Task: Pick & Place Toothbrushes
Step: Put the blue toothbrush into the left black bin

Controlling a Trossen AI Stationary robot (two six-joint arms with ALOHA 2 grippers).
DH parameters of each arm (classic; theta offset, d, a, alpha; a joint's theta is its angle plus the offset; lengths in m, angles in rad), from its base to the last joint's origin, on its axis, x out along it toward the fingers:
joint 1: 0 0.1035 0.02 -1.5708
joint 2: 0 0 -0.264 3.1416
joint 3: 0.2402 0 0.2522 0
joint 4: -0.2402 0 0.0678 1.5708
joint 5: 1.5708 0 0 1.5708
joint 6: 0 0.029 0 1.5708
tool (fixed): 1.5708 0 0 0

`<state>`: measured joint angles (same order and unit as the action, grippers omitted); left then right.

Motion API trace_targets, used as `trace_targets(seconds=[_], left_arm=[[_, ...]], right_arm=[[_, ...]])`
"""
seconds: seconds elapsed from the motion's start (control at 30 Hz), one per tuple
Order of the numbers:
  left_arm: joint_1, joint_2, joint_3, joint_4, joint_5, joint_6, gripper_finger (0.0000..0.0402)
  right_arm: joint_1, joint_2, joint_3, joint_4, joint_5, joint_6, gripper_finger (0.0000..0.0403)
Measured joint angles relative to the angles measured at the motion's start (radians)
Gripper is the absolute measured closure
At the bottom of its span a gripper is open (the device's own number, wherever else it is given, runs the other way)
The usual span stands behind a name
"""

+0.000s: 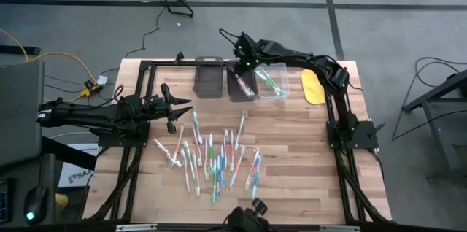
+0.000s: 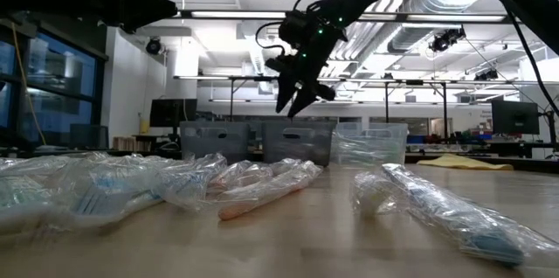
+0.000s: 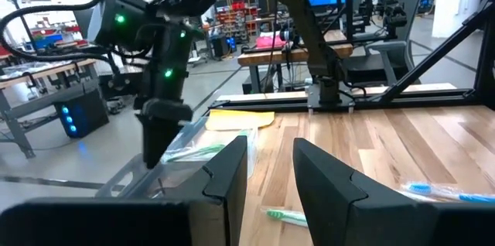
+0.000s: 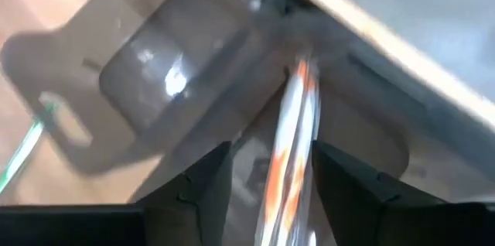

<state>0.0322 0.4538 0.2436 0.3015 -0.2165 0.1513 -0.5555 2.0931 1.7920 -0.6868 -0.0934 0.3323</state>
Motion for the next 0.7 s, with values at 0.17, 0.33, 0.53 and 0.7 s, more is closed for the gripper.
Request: trace_targets(seconds=[0.17,0.33,0.53,0.7], left_arm=[[0.000,0.000,0.000,-0.007,0.000,0.000,0.0300],[0.000,0.000,0.000,-0.007,0.000,0.000,0.0300],[0.000,0.000,0.000,-0.007,0.000,0.000,0.0300],[0.000,0.000,0.000,-0.008,0.000,-0.002,0.0300]], right_arm=[[0.027,-0.054,0.000,-0.143,-0.001,0.007,0.0223],[0.100,-0.114,0.000,-0.265,0.058,0.007,0.0232],[0.237,-0.154,0.000,-0.396,0.148,0.015,0.0244],[0.364,-0.154,-0.003,-0.541,0.181,0.011,0.0252]])
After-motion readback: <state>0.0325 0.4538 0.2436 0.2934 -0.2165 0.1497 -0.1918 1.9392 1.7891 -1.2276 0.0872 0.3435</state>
